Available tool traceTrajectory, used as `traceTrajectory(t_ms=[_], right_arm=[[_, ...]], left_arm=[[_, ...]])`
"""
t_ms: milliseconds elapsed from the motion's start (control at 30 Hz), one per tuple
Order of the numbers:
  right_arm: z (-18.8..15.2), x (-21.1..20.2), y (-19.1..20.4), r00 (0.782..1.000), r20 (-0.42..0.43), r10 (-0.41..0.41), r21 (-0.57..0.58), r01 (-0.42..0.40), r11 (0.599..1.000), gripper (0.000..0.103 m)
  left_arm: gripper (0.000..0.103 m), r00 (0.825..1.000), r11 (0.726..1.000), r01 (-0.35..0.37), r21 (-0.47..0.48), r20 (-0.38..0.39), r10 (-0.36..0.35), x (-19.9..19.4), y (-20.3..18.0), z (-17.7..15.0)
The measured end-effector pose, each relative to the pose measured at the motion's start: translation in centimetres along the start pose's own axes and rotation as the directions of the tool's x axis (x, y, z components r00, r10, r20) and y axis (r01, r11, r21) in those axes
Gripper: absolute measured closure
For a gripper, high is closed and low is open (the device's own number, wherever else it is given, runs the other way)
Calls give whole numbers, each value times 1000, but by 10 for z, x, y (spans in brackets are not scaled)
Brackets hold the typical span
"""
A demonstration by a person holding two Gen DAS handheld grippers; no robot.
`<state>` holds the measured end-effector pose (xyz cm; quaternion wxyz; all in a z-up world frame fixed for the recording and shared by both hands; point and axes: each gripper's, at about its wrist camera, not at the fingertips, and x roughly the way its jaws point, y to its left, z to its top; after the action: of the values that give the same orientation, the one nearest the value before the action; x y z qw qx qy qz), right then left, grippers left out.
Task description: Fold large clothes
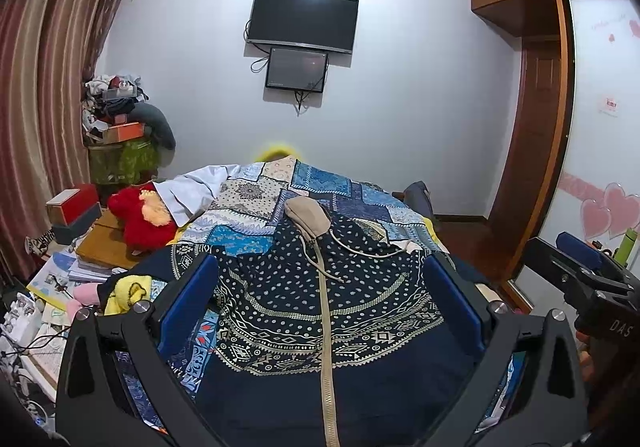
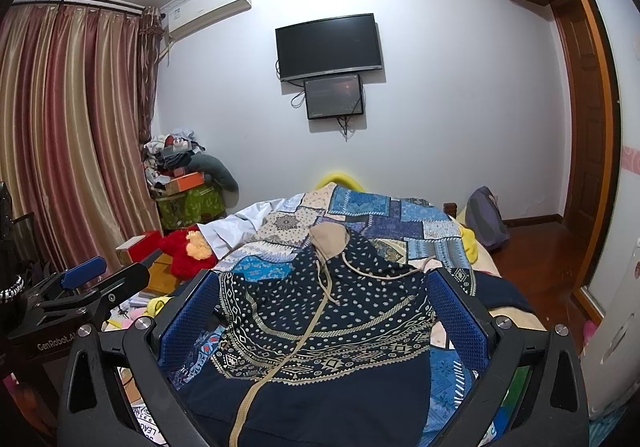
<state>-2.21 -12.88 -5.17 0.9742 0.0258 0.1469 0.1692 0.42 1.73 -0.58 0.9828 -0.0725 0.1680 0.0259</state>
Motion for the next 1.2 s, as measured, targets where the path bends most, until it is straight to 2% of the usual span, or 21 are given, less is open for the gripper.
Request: traceTrajectory(t_ms=[1200], right_arm=[[5, -3, 2, 1000, -1, 0, -1, 0, 1000, 0]], left_arm=[[0, 1000, 1000, 5, 5, 10, -5, -2, -5, 4]])
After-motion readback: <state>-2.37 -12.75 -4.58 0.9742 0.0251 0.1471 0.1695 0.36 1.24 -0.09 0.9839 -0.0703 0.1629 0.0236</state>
